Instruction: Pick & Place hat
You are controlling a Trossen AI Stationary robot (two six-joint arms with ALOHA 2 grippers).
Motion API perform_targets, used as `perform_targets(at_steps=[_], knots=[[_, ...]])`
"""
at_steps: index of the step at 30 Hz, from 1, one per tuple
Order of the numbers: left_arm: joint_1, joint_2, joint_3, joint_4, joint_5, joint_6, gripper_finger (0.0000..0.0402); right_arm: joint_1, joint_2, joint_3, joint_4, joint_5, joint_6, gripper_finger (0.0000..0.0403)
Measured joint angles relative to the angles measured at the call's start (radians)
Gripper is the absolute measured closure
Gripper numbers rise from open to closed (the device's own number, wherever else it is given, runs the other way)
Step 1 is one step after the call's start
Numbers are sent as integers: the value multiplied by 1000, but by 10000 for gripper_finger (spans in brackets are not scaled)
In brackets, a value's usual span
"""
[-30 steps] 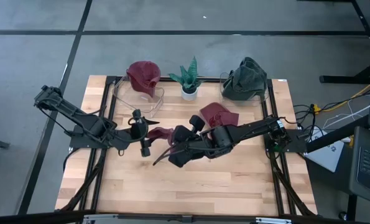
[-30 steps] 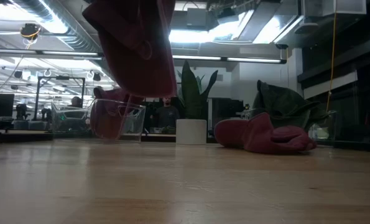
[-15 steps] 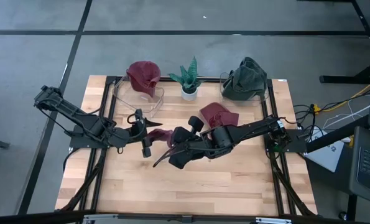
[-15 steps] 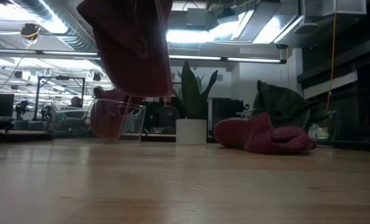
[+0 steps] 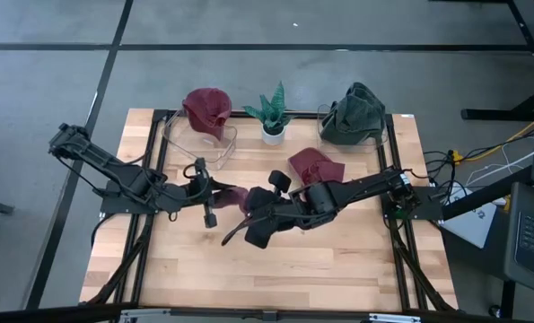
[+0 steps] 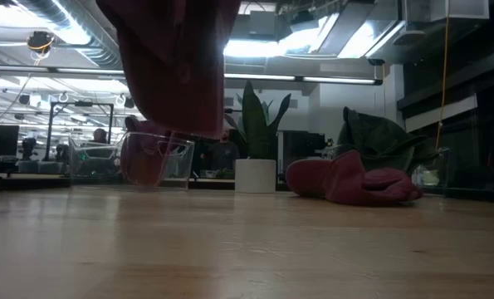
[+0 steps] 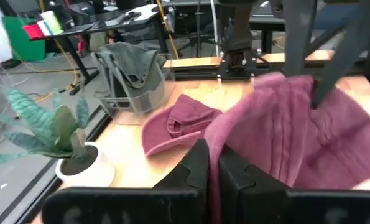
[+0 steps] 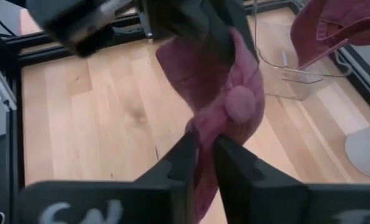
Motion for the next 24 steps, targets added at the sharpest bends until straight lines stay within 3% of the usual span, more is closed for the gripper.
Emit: perform_targets(at_steps=[3,12,17,24], knots=[[8,-25,5,-25,-3,-44,397,6,0,1,-9,0,0,325],[119,-114,155,-475,-5,-181,398,26,-30,10,-44,9,27,272],[195,-166,208,-569,-6,-178,398,29,-52,6,-73,9,29,271],[333,-276,212,-636,4,-156,398,24,-79,8,-298,9,9,282]])
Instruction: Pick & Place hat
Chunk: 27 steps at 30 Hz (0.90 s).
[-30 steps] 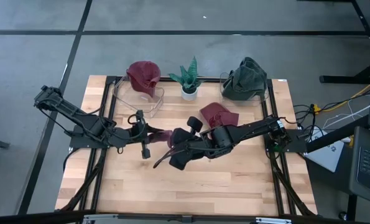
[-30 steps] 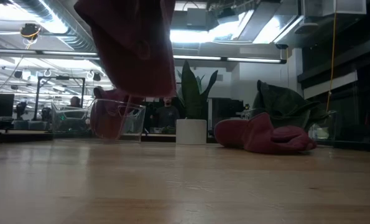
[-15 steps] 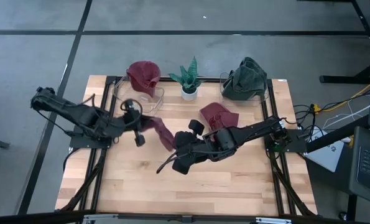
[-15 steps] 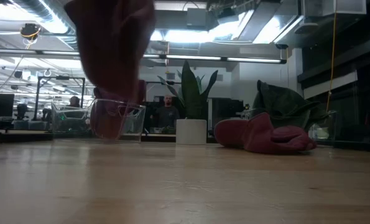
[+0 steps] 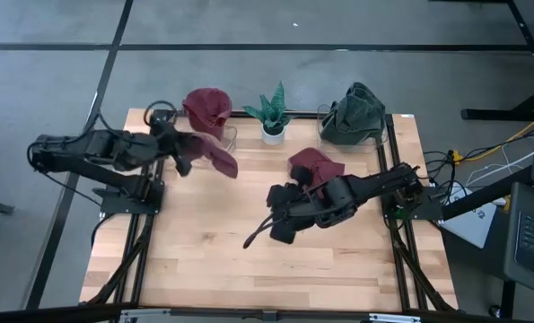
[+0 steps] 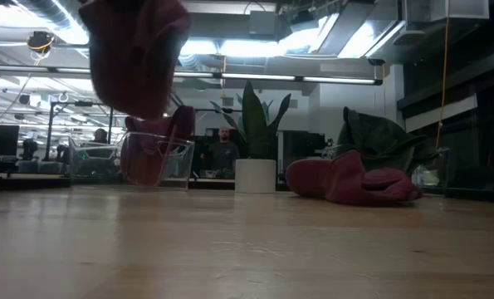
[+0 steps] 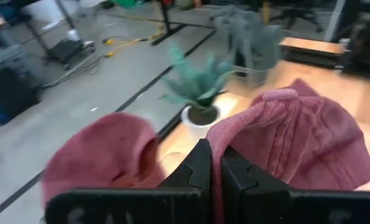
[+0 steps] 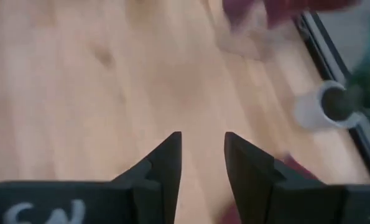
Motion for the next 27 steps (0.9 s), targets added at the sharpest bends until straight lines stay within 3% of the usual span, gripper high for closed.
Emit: perform_targets(at_steps=[3,6,9,16,21,27], knots=[[72,-30,0,-30,3,-5,398,-11,-13,0,-96,10,17,283],[145,-37,-3,-24,-1,8,398,-24,-29,-1,-164,89,0,283],[222,-42,-27,15,9,14,398,-49,-55,-2,-152,139,-115,283],[425,-19,-94,132,144,40,398,-197,-139,-1,-138,145,-328,283],[555,-11,-129,231,294,20,398,-292,-206,0,-123,139,-433,283],[667,21,-134,234,375,-5,398,-375,-255,0,-122,34,-506,283]])
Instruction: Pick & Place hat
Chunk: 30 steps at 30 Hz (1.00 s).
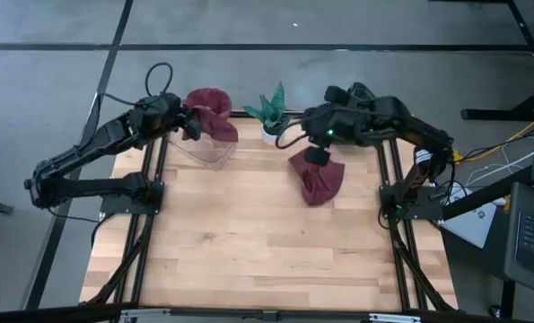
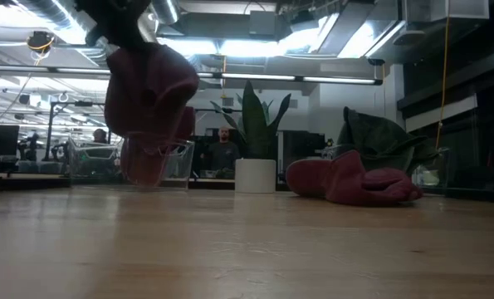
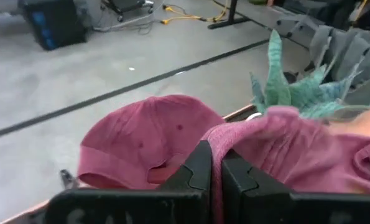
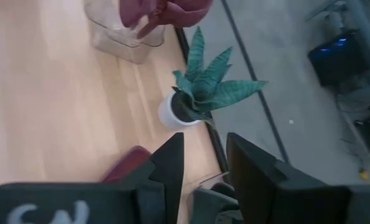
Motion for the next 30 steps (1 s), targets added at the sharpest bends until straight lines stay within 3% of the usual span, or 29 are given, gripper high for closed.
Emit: perform_targets(at_steps=[4,6,11,20,30], knots=[[33,32,0,66,189,8,393,-33,-14,0,0,-58,-1,283],[35,42,0,65,235,47,389,-43,-15,0,-2,-78,-8,283],[37,57,-1,40,132,68,391,-53,-14,0,-7,-97,-30,283],[101,59,-1,-38,132,106,393,-55,-14,0,-1,-96,-54,283],[230,110,-1,-67,262,175,394,-89,-13,0,22,-95,-55,283]])
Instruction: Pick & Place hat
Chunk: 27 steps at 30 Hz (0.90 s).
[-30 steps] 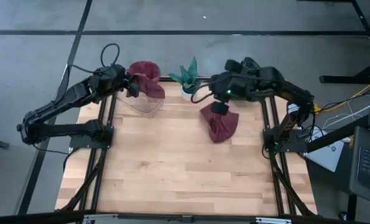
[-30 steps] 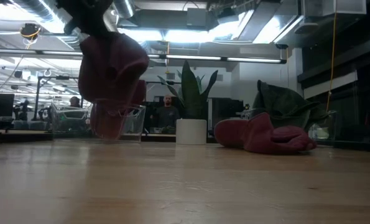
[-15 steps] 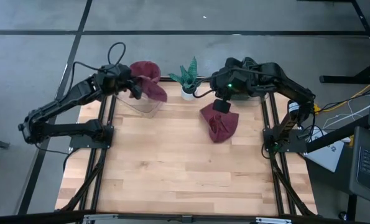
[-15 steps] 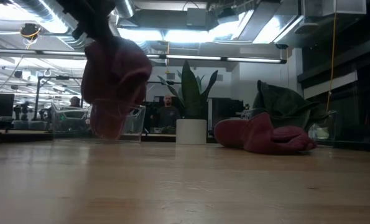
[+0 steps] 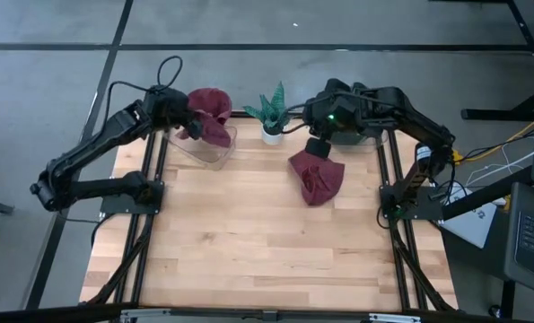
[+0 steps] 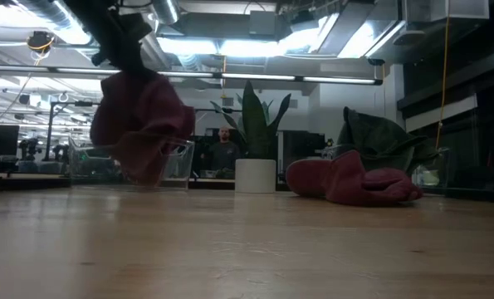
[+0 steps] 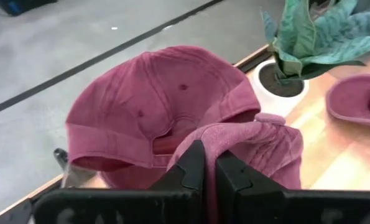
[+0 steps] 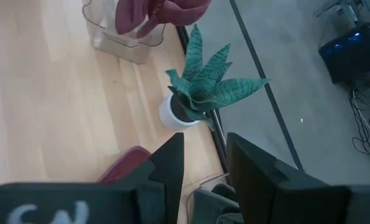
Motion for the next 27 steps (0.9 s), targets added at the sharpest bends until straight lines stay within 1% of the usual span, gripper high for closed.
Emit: perform_targets(at_steps=[4,6,13,17,22,27], knots=[[42,32,0,17,86,15,394,-25,0,0,15,0,3,283],[61,47,0,20,102,37,397,-37,0,0,16,0,5,283],[168,141,0,39,67,104,391,-58,0,0,22,0,32,283],[217,190,0,113,61,104,393,-58,0,0,23,-1,46,283],[249,242,0,194,60,106,390,-58,0,0,23,-2,63,283],[256,300,0,203,61,140,385,-58,0,0,23,-2,83,283]])
